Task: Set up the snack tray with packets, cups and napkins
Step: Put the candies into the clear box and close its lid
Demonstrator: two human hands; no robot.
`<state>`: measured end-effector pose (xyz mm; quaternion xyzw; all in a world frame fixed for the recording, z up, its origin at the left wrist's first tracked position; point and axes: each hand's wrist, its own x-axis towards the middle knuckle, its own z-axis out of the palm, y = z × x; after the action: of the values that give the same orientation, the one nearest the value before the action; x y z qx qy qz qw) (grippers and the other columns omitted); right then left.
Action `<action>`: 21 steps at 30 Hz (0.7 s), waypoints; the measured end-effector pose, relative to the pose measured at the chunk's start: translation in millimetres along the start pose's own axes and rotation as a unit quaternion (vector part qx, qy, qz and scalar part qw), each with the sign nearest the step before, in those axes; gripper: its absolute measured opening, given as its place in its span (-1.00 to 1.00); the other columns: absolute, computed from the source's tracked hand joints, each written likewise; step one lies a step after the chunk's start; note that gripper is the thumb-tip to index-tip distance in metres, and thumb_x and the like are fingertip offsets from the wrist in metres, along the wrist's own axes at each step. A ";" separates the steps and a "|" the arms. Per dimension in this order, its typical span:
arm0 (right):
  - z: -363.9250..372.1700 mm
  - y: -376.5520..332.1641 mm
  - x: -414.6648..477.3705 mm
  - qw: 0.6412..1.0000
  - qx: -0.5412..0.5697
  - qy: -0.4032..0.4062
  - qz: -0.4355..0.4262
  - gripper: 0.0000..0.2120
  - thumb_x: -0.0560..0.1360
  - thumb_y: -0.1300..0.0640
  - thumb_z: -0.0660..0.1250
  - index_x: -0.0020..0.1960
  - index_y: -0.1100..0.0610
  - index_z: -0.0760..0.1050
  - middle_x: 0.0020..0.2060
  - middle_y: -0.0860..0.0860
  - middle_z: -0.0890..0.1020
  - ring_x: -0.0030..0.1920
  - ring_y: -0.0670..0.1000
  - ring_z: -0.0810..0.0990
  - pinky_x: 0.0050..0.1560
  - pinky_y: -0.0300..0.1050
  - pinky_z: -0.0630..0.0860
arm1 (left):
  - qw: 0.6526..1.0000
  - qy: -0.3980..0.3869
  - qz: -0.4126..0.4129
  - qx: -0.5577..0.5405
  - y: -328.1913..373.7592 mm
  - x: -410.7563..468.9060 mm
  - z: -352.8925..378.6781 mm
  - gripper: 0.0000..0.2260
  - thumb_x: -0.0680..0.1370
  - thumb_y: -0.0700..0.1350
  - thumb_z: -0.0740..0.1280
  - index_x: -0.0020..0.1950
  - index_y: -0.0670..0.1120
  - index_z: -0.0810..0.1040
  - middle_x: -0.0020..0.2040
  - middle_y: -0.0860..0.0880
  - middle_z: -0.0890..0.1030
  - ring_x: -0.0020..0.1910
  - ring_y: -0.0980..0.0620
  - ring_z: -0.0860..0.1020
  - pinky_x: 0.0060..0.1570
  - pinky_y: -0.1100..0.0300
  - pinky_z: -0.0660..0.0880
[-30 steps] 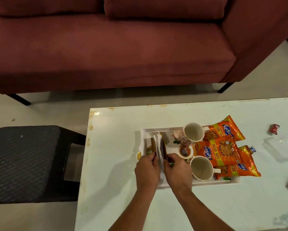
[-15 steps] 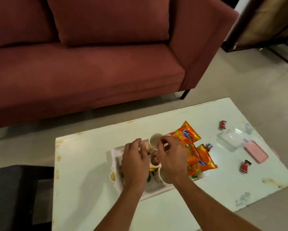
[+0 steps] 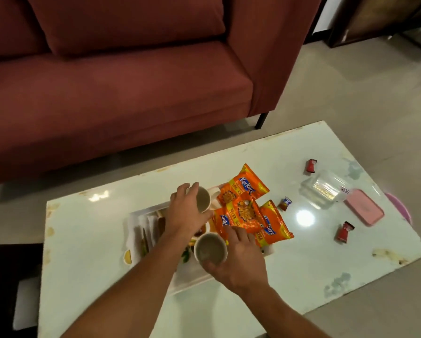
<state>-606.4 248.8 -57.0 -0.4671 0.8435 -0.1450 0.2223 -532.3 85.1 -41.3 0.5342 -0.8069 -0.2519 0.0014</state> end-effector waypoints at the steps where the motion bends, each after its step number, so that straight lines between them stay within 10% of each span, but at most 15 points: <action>1: 3.1 -1.9 1.8 1.000 -0.003 -0.003 -0.006 -0.09 0.26 -0.55 0.28 0.46 -0.07 0.32 0.34 -0.09 0.49 0.30 0.01 0.45 0.20 -0.03 0.52 | 1.000 -0.005 0.002 0.012 0.4 3.5 3.9 -0.18 0.43 0.18 0.52 0.59 0.02 0.23 0.56 -0.04 0.28 0.48 -0.13 0.32 0.37 -0.05 0.45; 21: 22.4 -10.5 9.2 0.999 0.008 -0.035 -0.013 -0.08 0.25 -0.54 0.30 0.48 -0.08 0.32 0.36 -0.10 0.51 0.35 0.02 0.48 0.32 0.15 0.50 | 0.998 0.021 0.028 0.053 -14.1 17.3 17.9 -0.18 0.40 0.13 0.56 0.57 0.02 0.28 0.48 -0.04 0.38 0.41 -0.11 0.40 0.29 0.02 0.51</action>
<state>-591.6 234.6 -73.7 -0.4807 0.8280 -0.1382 0.2535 -532.4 73.2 -67.3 0.5162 -0.8334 -0.1972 -0.0032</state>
